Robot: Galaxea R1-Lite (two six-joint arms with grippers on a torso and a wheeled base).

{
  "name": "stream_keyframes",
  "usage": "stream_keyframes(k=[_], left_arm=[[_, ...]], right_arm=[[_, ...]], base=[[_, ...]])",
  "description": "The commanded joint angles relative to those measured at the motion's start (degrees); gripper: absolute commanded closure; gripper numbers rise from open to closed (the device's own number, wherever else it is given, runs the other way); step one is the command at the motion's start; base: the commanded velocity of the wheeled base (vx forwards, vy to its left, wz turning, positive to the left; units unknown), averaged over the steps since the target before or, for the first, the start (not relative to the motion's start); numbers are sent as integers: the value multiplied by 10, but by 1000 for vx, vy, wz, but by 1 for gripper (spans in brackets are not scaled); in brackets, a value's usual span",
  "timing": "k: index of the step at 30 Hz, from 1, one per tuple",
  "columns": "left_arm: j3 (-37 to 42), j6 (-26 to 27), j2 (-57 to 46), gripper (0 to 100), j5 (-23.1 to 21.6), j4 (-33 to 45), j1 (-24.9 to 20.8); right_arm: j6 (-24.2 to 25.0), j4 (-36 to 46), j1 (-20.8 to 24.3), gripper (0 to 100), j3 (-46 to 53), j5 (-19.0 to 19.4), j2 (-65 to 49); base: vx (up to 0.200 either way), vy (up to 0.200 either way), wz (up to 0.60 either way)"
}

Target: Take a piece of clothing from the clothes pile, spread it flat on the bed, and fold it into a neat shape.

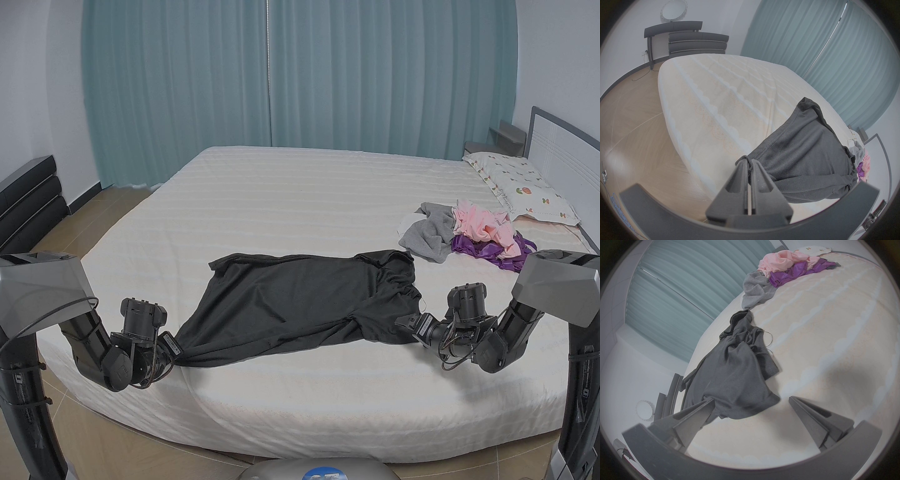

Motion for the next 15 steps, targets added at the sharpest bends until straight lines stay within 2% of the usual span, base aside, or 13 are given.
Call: stream_keyframes(k=[1, 2, 3, 9, 15], left_arm=[[0, 0, -1, 100, 0, 0, 0], [0, 0, -1, 100, 0, 0, 0], [0, 0, -1, 100, 0, 0, 0], [-1, 0, -1, 100, 0, 0, 1], [2, 1, -7, 100, 1, 0, 1]], right_arm=[[0, 17, 9, 0, -34, -8, 23], [1, 35, 12, 0, -50, -15, 30], [1, 39, 14, 100, -55, -18, 31], [1, 44, 12, 100, -32, -20, 0], [1, 44, -3, 100, 38, -12, -78]], base=[[0, 0, 0], [0, 0, 0], [0, 0, 0], [0, 0, 0], [0, 0, 0]])
